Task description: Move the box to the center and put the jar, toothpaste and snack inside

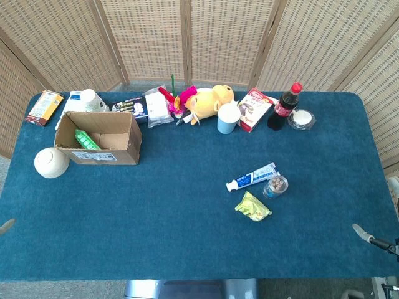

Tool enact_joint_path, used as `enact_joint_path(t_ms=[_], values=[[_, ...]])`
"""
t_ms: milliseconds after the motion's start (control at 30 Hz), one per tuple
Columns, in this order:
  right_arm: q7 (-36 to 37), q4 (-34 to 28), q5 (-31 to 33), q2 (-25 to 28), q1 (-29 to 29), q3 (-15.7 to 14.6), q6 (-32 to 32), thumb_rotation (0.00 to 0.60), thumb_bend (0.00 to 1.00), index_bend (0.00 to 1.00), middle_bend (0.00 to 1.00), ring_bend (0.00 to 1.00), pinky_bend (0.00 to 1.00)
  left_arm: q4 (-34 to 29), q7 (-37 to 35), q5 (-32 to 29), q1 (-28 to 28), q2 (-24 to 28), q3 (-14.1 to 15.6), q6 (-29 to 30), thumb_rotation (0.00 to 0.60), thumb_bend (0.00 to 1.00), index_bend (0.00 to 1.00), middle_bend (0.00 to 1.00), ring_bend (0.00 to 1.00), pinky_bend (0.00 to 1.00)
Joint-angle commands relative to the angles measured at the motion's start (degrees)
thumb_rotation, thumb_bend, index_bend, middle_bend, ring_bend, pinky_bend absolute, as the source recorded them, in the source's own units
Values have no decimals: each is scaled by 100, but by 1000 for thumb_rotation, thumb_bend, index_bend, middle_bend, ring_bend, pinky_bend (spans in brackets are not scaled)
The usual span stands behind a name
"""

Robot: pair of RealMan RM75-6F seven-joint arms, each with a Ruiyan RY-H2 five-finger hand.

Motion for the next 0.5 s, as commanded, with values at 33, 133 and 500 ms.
enact_joint_path(t_ms=[33, 133, 500], values=[[-6, 2, 1, -1, 3, -3, -9, 600, 39, 0, 0, 0, 153, 1, -8, 10, -2, 3, 3, -7, 600, 171, 0, 0, 0, 0], [-17, -1, -2, -4, 5, -8, -17, 600, 38, 0, 0, 0, 153, 9, -24, 5, -6, 4, 3, -21, 600, 171, 0, 0, 0, 0], [116, -48, 54, 61, 10, 9, -59, 600, 38, 0, 0, 0, 153, 258, 2, -693, -1125, 25, -621, -1508, 600, 109, 0, 0, 0, 0]])
